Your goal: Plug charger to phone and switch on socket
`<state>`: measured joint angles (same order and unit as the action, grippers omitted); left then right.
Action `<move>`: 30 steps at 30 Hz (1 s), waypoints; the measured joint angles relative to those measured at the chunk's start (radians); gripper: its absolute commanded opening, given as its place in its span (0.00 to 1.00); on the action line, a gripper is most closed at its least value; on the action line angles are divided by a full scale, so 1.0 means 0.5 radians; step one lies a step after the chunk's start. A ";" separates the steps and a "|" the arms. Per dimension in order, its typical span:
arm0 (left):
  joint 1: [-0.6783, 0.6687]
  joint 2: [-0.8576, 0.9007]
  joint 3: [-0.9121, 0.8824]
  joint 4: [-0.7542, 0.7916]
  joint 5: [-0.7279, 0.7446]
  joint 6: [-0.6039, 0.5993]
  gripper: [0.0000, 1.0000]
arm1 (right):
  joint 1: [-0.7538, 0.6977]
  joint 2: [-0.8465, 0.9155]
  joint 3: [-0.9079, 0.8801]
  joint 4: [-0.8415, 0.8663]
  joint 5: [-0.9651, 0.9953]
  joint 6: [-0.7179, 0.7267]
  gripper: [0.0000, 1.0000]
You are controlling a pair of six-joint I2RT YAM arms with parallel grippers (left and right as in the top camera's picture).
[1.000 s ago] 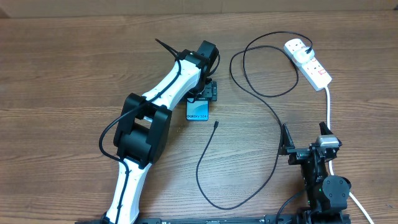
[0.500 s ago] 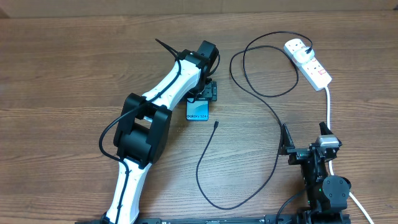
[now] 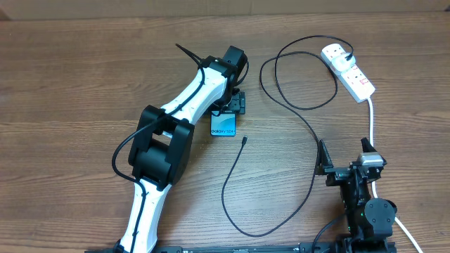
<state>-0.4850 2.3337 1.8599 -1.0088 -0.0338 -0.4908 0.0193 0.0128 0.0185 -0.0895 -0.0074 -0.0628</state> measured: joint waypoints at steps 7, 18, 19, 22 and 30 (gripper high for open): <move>0.000 0.000 0.000 0.000 0.000 0.001 0.88 | 0.000 0.000 0.000 -0.001 0.000 0.000 1.00; 0.000 0.000 0.000 0.000 0.001 0.000 0.86 | 0.000 0.000 0.000 -0.001 0.000 0.000 1.00; 0.000 0.000 0.000 0.000 0.001 0.000 0.86 | 0.000 0.000 0.000 0.000 -0.001 -0.001 1.00; 0.000 0.000 0.000 0.000 0.001 0.000 0.84 | 0.000 0.000 0.000 -0.001 -0.001 -0.001 1.00; 0.000 0.000 0.000 -0.001 0.002 0.000 0.83 | 0.000 0.000 0.000 0.000 -0.001 -0.001 1.00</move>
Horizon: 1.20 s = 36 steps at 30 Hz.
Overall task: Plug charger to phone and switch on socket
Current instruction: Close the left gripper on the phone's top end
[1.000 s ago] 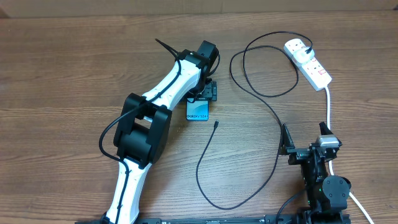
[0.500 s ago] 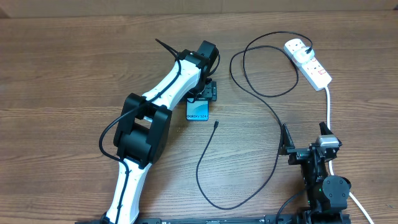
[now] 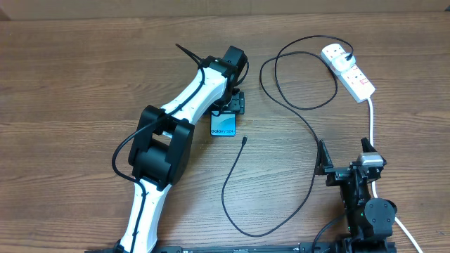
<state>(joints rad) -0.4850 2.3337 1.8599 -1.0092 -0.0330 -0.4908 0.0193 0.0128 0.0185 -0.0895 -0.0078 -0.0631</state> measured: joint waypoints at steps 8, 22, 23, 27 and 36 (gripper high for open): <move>0.001 -0.001 -0.001 0.000 0.000 0.000 0.81 | 0.000 0.000 0.000 -0.001 0.001 0.000 1.00; 0.000 -0.002 -0.002 0.000 0.002 0.000 0.77 | 0.000 0.000 0.000 0.000 0.001 0.001 1.00; 0.000 -0.002 -0.002 0.000 0.002 -0.001 0.76 | 0.000 0.000 0.000 -0.001 0.000 0.000 1.00; 0.000 -0.002 -0.002 -0.001 0.004 0.000 0.76 | 0.000 0.000 0.000 -0.001 0.000 -0.001 1.00; 0.001 -0.002 -0.002 -0.001 0.004 0.001 0.76 | 0.000 0.000 0.000 -0.001 0.001 0.001 1.00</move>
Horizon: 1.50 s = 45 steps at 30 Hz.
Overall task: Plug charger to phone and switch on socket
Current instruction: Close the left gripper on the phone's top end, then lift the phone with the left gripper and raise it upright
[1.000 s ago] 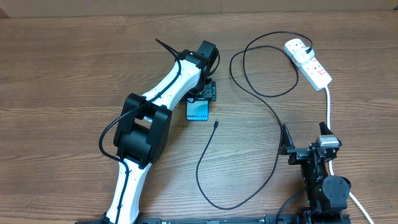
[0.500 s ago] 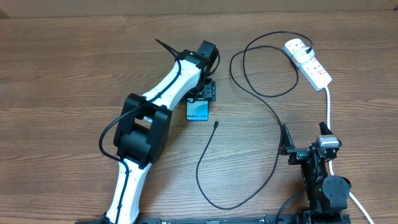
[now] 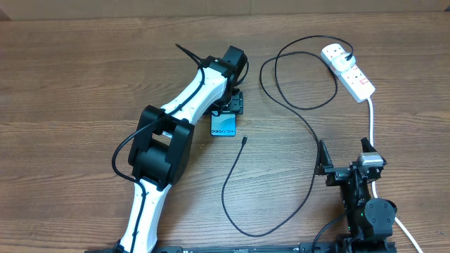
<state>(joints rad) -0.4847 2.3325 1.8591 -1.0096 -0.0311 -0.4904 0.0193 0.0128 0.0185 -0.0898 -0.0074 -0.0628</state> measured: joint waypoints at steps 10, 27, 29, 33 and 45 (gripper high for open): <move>0.000 -0.001 -0.001 -0.015 0.000 -0.001 0.72 | 0.000 0.000 0.000 0.000 0.000 -0.001 1.00; 0.000 0.002 0.035 -0.233 0.006 -0.002 0.68 | 0.000 0.000 0.000 0.001 -0.001 0.000 1.00; 0.000 0.012 0.057 -0.285 0.009 -0.003 0.68 | 0.000 0.000 0.000 0.000 -0.001 0.000 1.00; 0.000 0.036 0.106 -0.380 0.039 -0.009 0.68 | 0.000 0.000 0.000 0.000 -0.001 -0.001 1.00; 0.072 0.060 0.326 -0.591 0.597 -0.009 0.67 | 0.000 0.000 0.000 0.000 0.000 -0.001 1.00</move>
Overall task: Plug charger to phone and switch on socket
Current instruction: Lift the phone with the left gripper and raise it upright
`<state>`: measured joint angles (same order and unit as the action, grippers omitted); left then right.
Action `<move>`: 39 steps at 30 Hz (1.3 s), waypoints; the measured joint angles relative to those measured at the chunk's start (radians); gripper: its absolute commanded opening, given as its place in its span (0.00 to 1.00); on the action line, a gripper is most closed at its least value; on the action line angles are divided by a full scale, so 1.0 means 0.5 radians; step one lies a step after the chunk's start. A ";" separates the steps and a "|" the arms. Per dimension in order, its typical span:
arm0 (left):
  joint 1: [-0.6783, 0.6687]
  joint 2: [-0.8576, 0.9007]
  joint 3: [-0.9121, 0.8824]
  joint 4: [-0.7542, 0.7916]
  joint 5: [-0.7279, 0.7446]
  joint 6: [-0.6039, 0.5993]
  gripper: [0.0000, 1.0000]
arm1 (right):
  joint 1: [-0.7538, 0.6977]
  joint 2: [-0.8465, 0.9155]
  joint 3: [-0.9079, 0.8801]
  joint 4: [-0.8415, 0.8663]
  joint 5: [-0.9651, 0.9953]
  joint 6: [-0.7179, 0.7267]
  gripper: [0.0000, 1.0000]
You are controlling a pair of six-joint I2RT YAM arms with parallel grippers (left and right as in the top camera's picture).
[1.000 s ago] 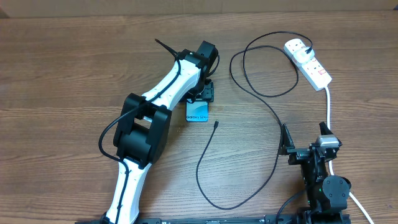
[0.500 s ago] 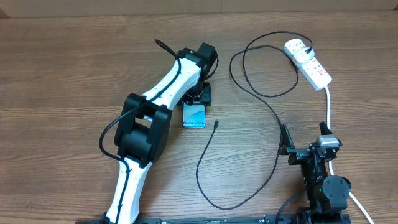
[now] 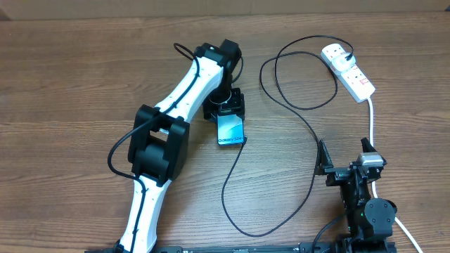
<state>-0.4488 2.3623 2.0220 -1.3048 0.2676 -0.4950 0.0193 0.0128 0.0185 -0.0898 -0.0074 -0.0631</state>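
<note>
The phone point(image 3: 230, 131), with its blue lit screen up, lies slanted at the table's middle. My left gripper point(image 3: 226, 111) sits over the phone's far end and looks shut on it, though the arm hides the fingers. The black charger cable point(image 3: 232, 179) loops across the table, and its free plug tip point(image 3: 244, 140) lies right by the phone's near right corner. At the far right is the white socket strip point(image 3: 349, 69), with the cable's other end plugged into it. My right gripper point(image 3: 324, 159) rests at the near right, its fingers together in one dark point and holding nothing.
The white lead point(image 3: 371, 119) of the socket strip runs down the right side, past the right arm. The cable's wide loop point(image 3: 295, 77) lies between the phone and the strip. The left arm's body point(image 3: 158, 144) stretches across the table's left half.
My left gripper has swung round and come slightly nearer. The phone has shifted toward the near side, shows more of its screen, and now lies close to the plug tip. The right arm is unmoved.
At all three earlier moments my left gripper stood over the phone's far end, the phone lay small and square beneath it, and the plug tip lay apart to its right. Nothing shifted until now, when the phone stands moved nearer the plug.
</note>
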 measured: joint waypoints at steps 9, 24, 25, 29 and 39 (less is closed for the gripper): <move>0.185 0.000 0.001 0.000 0.753 0.000 0.65 | 0.000 0.000 0.000 -0.001 0.000 0.000 1.00; 0.393 0.000 0.001 0.060 2.031 -0.032 0.65 | 0.000 0.000 0.000 0.001 0.000 -0.001 1.00; 0.398 0.000 0.001 0.060 2.085 -0.048 0.66 | 0.000 0.000 0.000 0.001 0.000 0.000 1.00; 0.406 0.000 0.001 0.111 2.266 -0.117 0.65 | 0.000 0.000 0.000 0.000 0.000 0.000 1.00; 0.463 0.000 0.002 0.308 2.479 -0.308 0.65 | 0.000 -0.004 0.000 0.220 0.000 0.001 1.00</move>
<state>-0.2173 2.3623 2.0228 -1.1507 1.5070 -0.6491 0.0193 0.0109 0.0185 0.0204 -0.0074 -0.0628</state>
